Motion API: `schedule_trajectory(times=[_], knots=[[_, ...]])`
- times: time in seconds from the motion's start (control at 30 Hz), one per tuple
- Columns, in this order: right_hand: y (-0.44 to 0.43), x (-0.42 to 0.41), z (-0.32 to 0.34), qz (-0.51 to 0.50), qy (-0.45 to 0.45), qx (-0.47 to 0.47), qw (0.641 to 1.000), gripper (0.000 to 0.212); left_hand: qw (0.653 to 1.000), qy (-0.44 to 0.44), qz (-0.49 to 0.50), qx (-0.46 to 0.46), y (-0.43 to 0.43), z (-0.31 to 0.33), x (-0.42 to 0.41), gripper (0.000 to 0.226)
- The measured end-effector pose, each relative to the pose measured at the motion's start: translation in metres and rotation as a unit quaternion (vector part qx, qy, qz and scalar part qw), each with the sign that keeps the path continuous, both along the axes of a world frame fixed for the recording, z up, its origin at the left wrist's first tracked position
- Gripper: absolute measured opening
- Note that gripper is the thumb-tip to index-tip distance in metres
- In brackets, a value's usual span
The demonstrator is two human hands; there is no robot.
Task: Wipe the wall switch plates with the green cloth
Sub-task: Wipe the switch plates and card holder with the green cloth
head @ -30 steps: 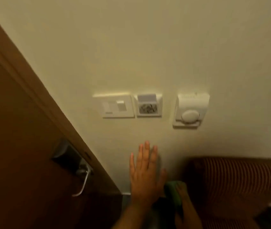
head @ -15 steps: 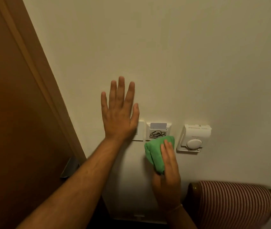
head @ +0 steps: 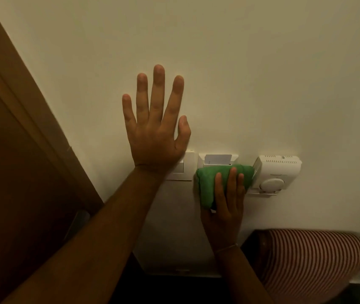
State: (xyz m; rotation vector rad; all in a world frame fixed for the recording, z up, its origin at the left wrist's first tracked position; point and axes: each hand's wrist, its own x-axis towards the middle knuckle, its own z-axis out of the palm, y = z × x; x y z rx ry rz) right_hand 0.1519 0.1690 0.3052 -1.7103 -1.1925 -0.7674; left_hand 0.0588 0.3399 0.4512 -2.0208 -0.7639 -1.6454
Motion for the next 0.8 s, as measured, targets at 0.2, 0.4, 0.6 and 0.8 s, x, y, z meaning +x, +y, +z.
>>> schedule_trajectory(times=[0.2, 0.4, 0.6, 0.8], knots=[[0.003, 0.021, -0.001, -0.023, -0.053, -0.004, 0.998, 0.061, 1.000, -0.001, 0.007, -0.003, 0.002, -0.001, 0.001, 0.076], [0.008, 0.002, -0.004, -0.024, -0.025, -0.021, 0.999, 0.048, 1.000, -0.006, 0.013, -0.002, 0.001, 0.000, 0.000, 0.075], [0.008, 0.001, -0.005, -0.020, -0.098, -0.076, 0.992, 0.091, 1.000, -0.014, 0.011, -0.003, 0.003, 0.000, 0.003, 0.072], [-0.008, 0.008, -0.014, -0.088, 0.021, -0.034, 0.995, 0.063, 1.000, -0.020, 0.009, 0.012, 0.005, 0.000, 0.007, 0.074]])
